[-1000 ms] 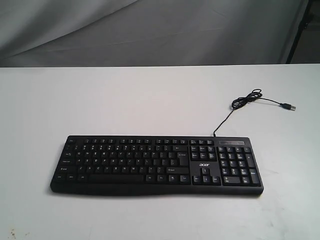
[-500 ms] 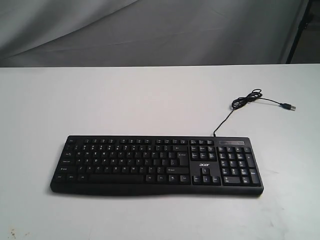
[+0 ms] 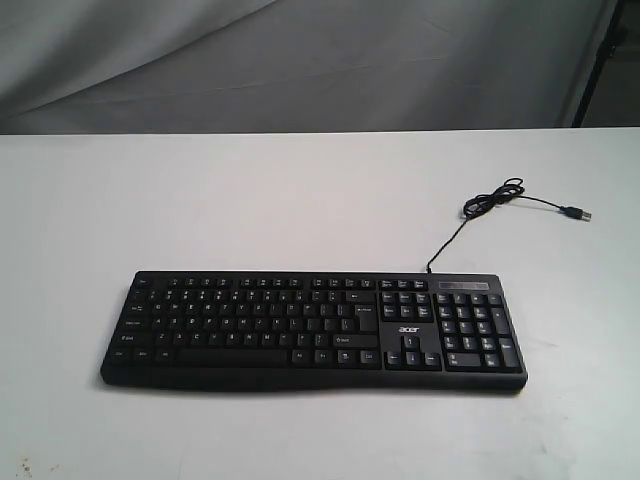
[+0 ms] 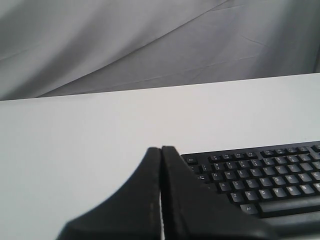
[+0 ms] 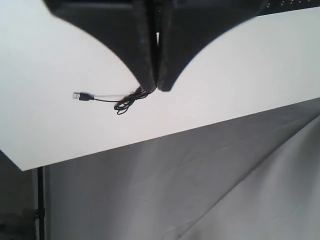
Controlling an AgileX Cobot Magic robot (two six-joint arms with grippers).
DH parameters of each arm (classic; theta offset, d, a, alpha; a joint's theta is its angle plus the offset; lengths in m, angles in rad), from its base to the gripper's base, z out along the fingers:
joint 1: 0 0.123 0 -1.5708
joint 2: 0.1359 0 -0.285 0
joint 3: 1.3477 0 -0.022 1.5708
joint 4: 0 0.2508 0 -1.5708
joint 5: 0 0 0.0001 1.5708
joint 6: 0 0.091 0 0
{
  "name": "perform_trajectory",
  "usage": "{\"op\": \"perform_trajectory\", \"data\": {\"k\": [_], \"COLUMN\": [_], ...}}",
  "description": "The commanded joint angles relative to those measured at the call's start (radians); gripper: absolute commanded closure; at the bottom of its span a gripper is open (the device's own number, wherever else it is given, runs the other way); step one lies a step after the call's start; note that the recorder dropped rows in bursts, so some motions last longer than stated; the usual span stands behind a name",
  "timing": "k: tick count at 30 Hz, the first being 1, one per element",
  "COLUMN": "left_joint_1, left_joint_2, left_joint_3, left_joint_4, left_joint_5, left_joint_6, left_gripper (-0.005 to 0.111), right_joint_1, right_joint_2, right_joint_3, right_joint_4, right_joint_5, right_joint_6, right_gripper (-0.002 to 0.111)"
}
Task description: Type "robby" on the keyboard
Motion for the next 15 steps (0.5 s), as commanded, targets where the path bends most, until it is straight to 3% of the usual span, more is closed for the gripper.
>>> {"op": "perform_trajectory", "data": {"k": [1,7,15], "left_joint_1": [-0.006,-0.006,-0.006], "left_joint_2": [-0.003,-0.003,-0.003], "left_joint_3": [0.004,0.004,0.004], "left_joint_4": [0.005,0.005,0.005], "left_joint_5": [-0.007,-0.007,-0.007], "left_joint_6": [-0.003,-0.003,-0.003], "left_gripper": [0.107,0.107,0.107], "right_joint_1": [0.007,0.205,0.504], "right_joint_2": [0.104,0.346,0.700], "right_joint_3": [-0.060,-0.243,-0.425], "right_joint_4": [0.036,0.046,0.046], "right_joint_5": [0.024,0.196,0.148], "right_joint_6": [-0.034,-0.183,-0.233], "right_gripper": [0.108,0.108,0.108]}}
